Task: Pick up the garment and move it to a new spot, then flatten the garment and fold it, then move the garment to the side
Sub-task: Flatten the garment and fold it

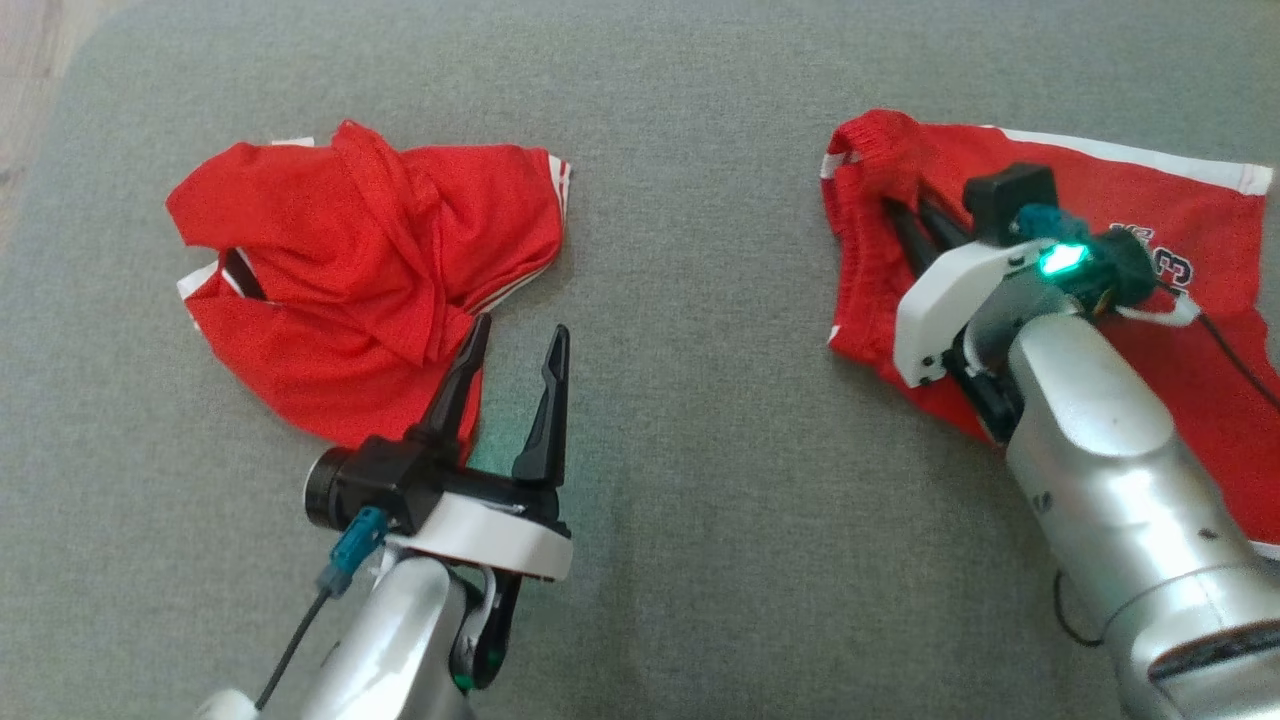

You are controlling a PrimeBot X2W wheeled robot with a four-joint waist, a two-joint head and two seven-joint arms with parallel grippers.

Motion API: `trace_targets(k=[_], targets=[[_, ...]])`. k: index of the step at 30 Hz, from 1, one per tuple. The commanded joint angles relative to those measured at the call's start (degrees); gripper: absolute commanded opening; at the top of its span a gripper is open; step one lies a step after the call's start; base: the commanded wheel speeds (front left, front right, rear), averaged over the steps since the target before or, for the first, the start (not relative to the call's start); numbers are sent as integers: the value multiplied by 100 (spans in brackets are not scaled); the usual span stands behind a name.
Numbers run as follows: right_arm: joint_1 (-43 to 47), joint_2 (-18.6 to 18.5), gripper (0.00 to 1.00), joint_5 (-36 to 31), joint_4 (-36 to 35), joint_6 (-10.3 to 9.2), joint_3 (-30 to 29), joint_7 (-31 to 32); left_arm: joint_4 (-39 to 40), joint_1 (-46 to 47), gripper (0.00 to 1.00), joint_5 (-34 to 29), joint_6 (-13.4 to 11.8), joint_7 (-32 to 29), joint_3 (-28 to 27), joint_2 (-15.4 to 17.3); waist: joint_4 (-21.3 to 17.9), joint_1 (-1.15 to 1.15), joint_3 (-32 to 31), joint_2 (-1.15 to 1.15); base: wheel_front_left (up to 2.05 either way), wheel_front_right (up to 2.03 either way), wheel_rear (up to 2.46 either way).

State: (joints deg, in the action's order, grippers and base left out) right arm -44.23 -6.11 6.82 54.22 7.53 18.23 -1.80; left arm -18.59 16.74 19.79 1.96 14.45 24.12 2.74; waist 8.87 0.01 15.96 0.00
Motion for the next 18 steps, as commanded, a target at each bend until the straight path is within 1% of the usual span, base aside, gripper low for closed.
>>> trace_targets(k=[1,2,6,10,14,18], targets=[[-207,29,42,-103,-7,-4,62,34,173,198,100,61,-30,55,-131,14,11,-1,29,0,0,0,0],[-268,6,100,-182,128,-4,65,84,170,207,100,64,-34,55,-127,14,9,-1,37,0,0,0,0],[-441,35,100,-289,398,-4,-40,-72,146,224,100,65,-48,55,-143,14,-46,-1,12,0,0,0,0],[-418,109,100,-285,431,-4,-169,-449,119,192,100,31,-36,55,-213,14,-198,-1,-125,0,0,0,0],[-205,198,100,-139,226,-4,-308,-922,115,112,100,-14,-18,55,-328,14,-430,-1,-320,0,0,0,0],[258,248,100,-71,-263,-4,-497,-1223,126,5,100,-80,11,55,-425,14,-713,-1,-519,0,0,0,0]])
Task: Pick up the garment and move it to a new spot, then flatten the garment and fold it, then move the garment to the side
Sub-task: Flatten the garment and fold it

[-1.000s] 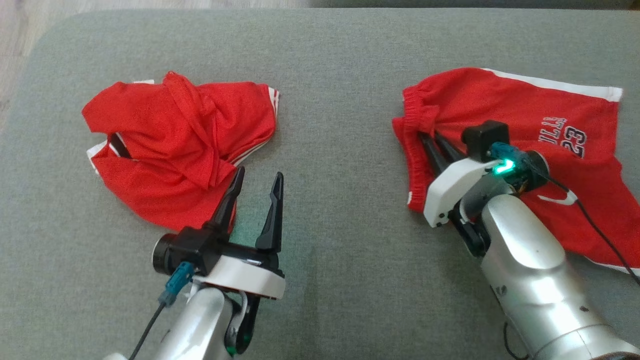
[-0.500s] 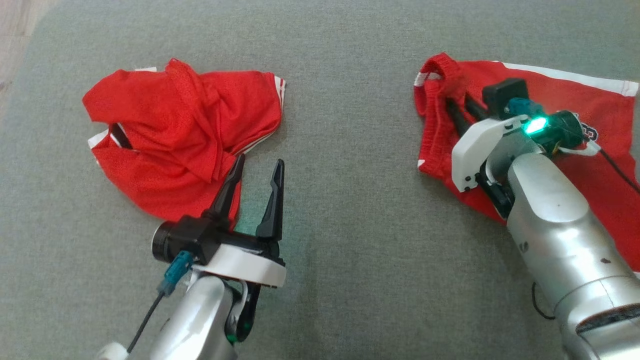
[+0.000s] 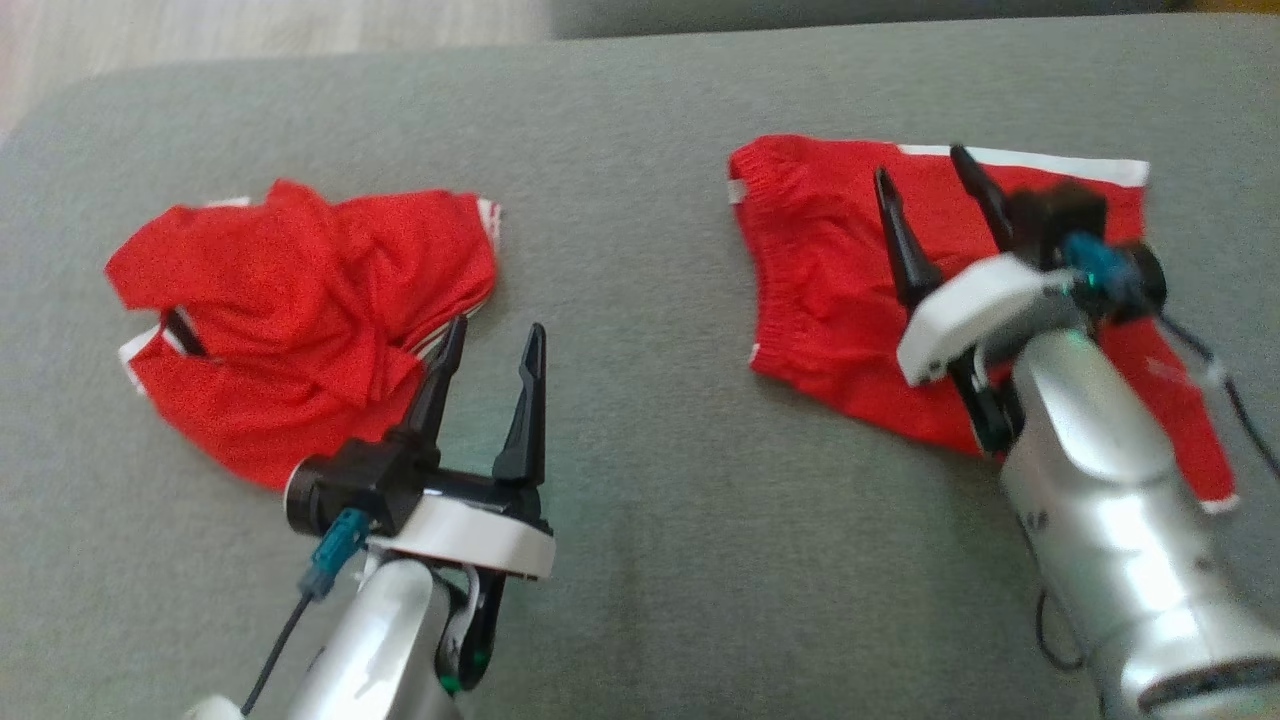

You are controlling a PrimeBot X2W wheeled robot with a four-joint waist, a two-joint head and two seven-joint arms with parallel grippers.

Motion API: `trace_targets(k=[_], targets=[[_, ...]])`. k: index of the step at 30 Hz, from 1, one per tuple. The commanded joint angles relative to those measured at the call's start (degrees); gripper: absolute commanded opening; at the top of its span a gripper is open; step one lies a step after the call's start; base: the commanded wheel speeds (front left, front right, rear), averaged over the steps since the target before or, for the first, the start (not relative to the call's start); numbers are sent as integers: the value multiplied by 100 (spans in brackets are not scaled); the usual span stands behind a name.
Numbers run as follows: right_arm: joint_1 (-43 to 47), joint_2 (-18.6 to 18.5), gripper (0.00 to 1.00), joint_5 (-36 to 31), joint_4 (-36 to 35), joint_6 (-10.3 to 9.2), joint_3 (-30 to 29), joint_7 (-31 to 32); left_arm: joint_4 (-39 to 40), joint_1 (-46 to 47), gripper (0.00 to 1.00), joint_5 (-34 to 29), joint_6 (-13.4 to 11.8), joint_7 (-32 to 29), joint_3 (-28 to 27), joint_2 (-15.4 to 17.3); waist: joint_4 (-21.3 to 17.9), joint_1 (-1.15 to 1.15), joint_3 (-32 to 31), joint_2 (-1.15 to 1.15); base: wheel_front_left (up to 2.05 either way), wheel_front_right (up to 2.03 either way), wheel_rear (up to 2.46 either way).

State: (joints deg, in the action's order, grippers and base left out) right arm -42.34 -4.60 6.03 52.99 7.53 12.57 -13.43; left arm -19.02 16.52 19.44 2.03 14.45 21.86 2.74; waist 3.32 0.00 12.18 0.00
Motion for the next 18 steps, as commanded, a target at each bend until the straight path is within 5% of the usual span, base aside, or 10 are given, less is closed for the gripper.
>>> trace_targets(k=[1,11,18], targets=[[227,101,100,-18,-316,-4,-11,-97,175,5,100,-61,9,55,-222,14,-232,0,-182,0,0,0,0],[2394,151,100,-257,-2667,-4,-1320,-155,228,-147,100,-133,56,55,-371,14,-828,0,-445,0,0,0,0],[3328,169,100,-120,-3318,-4,-1788,-153,244,-205,100,-116,70,55,-379,14,-1009,0,-466,0,0,0,0]])
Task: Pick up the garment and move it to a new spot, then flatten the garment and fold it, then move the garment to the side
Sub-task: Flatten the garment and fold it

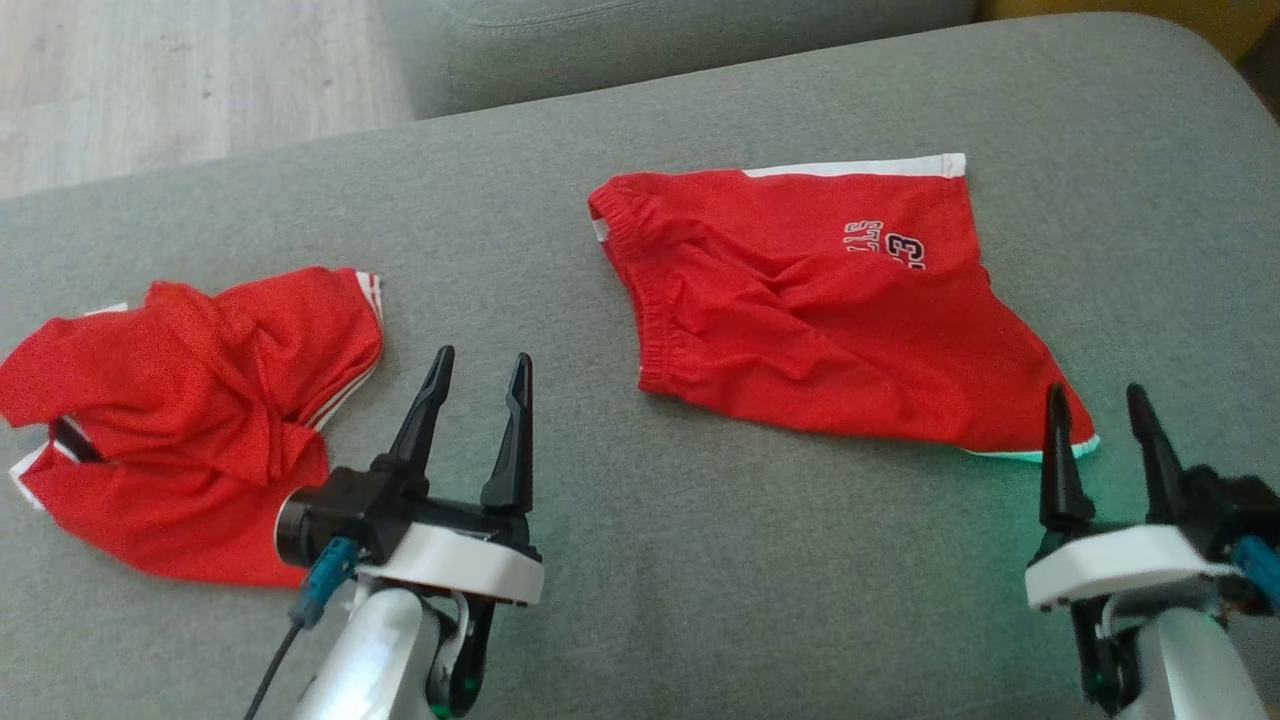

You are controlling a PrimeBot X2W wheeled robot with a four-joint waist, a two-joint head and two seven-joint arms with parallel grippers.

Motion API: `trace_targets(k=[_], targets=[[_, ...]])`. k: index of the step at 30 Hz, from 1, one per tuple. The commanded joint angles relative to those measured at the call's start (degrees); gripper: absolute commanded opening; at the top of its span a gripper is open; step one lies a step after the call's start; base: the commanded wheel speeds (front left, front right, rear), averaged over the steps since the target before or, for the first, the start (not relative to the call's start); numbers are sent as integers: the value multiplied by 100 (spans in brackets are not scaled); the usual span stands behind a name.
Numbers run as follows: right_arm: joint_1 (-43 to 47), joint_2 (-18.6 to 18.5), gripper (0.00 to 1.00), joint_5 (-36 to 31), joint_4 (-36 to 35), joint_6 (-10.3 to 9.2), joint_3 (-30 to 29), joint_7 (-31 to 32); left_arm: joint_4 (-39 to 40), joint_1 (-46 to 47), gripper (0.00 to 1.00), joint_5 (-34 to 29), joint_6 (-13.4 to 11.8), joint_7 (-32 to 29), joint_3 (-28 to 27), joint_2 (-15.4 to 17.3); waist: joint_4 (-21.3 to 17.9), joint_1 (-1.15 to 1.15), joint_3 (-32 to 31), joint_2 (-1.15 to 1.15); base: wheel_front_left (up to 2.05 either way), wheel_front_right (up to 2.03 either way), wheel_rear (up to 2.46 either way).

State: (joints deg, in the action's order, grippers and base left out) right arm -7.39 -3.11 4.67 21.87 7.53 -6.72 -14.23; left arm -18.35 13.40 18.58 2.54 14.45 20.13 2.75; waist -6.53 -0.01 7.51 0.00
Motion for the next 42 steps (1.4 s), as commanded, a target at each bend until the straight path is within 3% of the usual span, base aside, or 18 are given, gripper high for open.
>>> trace_targets(k=[1,9,19,31,38,39,40,41,42], targets=[[-92,21,100,51,-242,-4,134,-69,175,105,100,-20,24,55,-211,12,-47,1,8,0,0,0,0],[38,23,100,105,-206,-4,-8,116,148,155,100,-65,68,55,-234,12,-136,1,86,0,0,0,0],[-232,23,100,110,671,-4,-559,571,108,211,100,-94,106,55,-195,12,-16,1,261,0,0,0,0],[-808,23,100,-368,1675,-4,-1143,532,90,279,100,-151,133,55,-200,12,121,1,395,0,0,0,0],[-1075,23,100,-526,2165,-4,-1004,658,75,308,100,-186,136,55,-224,12,109,1,439,0,0,0,0],[-1102,23,64,-526,2208,-4,-978,647,69,313,100,-194,138,55,-228,12,102,1,440,0,0,0,0],[-1129,23,16,-534,2240,-4,-950,624,62,316,100,-201,142,55,-232,12,96,1,437,0,0,0,0],[-1169,23,0,-561,2252,-4,-947,542,45,318,100,-211,150,55,-238,12,81,1,420,0,0,0,0],[-1183,23,0,-570,2244,-4,-978,491,38,318,100,-213,153,55,-242,12,72,1,409,0,0,0,0]])
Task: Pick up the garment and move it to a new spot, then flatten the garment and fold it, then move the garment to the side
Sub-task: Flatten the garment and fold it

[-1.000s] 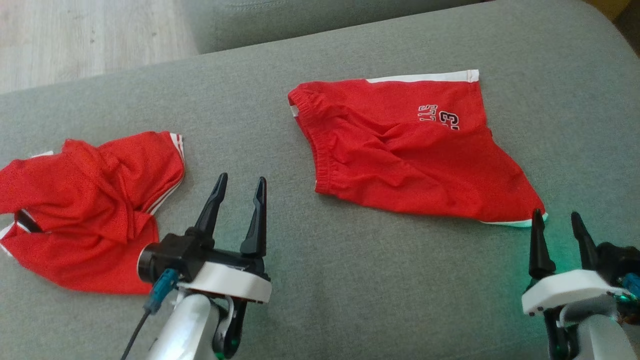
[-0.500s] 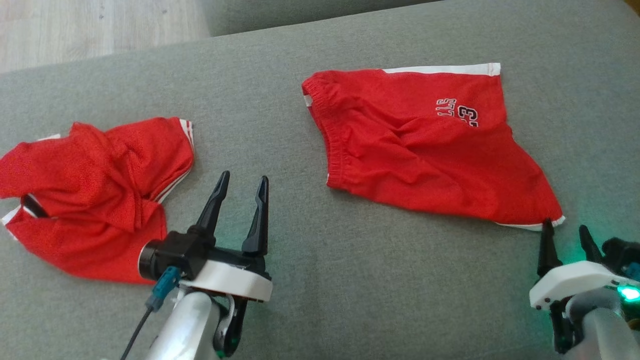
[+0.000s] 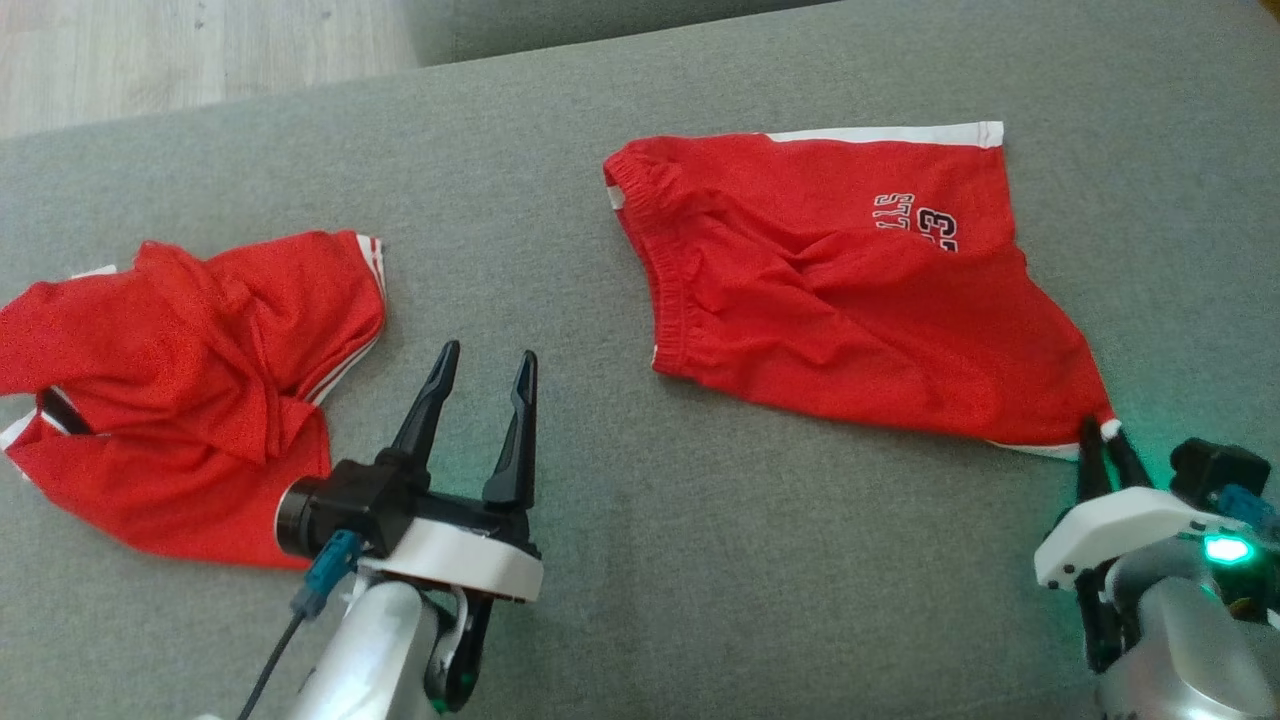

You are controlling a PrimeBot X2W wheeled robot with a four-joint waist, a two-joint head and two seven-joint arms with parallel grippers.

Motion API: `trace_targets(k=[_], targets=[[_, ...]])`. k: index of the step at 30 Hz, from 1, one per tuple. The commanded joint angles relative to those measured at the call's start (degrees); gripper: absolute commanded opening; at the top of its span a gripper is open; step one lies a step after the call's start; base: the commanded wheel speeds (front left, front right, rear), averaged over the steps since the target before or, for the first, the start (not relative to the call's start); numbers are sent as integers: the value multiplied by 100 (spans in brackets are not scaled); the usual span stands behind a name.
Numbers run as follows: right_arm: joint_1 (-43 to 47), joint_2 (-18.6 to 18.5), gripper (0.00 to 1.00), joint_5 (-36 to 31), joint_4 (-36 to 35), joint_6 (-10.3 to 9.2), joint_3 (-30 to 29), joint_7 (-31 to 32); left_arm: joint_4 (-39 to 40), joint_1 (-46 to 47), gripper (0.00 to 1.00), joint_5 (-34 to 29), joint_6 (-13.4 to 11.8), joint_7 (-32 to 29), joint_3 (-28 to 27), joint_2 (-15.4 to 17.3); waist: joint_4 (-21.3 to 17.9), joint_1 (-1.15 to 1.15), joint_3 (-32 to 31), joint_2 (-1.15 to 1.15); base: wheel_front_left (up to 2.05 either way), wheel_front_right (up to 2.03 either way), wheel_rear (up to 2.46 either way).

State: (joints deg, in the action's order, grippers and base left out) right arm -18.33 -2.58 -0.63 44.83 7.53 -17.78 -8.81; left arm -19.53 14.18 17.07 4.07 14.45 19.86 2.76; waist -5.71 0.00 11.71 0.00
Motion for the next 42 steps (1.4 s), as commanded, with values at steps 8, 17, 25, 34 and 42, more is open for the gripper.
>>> trace_targets(k=[8,17,25,34,42], targets=[[-178,-30,0,22,-161,-4,72,-229,3,317,100,-121,169,55,31,12,-156,0,-21,0,0,0,0],[-290,-30,0,221,-248,-4,358,-170,-1033,1078,100,-74,338,-276,1601,244,-389,0,160,0,0,0,0],[-419,-30,0,394,-312,-4,660,-155,-2029,1893,100,-225,338,-256,1900,360,-628,0,397,0,0,0,0],[-539,-30,0,527,-385,-4,842,-139,-2595,2454,100,-327,340,-49,2365,288,-742,0,601,0,0,0,0],[-581,-30,0,563,-370,-4,879,-140,-2463,2655,100,-251,341,49,2763,288,-759,0,659,0,0,0,0]])
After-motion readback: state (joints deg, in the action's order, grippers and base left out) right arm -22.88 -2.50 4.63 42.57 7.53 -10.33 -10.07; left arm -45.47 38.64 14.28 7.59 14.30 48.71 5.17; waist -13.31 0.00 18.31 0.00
